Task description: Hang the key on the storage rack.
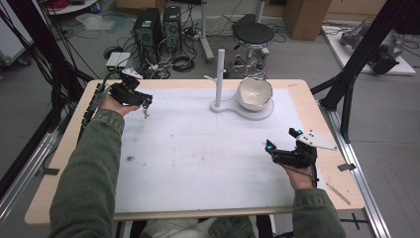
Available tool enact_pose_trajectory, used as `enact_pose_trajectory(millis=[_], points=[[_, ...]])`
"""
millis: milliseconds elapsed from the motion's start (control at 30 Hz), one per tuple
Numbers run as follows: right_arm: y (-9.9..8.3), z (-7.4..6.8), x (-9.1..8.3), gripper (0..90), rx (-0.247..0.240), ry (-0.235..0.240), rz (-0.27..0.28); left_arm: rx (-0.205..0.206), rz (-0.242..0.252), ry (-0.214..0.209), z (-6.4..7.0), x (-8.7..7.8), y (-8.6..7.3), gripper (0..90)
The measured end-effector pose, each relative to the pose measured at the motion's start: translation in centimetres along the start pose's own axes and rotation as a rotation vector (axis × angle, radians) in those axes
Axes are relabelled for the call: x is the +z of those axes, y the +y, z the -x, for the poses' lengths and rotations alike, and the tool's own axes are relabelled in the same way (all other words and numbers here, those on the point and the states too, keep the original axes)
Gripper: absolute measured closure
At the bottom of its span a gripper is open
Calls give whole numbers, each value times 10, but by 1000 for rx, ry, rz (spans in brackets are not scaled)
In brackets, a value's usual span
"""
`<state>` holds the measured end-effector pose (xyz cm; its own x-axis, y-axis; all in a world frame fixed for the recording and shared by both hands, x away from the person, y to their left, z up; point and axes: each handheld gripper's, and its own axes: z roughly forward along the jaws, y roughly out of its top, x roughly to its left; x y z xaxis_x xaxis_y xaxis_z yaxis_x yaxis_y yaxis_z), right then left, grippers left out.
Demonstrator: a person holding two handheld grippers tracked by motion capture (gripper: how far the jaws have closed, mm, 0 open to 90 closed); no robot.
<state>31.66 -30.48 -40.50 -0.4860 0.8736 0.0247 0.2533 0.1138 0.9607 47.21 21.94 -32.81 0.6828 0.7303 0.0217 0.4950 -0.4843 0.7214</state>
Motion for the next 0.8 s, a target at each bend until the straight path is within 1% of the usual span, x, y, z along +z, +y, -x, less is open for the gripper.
enact_pose_trajectory(millis=[100,233,300,400,467,500,633,800], points=[[0,0,0,7,-2,2,0,39,15,-6,8,-5,8,811],[0,0,0,6,-1,1,1,62,26,-2,13,-12,19,811],[0,0,0,6,1,2,2,62,47,-4,15,-16,23,811],[0,0,0,7,-1,3,3,80,47,7,17,-21,31,811],[0,0,0,7,0,2,1,85,53,7,18,-25,37,811],[0,0,0,6,0,2,2,81,65,8,19,-27,39,811],[0,0,0,7,1,3,3,95,76,0,23,-33,50,811],[0,0,0,7,4,0,6,114,85,-6,30,-37,62,811]])
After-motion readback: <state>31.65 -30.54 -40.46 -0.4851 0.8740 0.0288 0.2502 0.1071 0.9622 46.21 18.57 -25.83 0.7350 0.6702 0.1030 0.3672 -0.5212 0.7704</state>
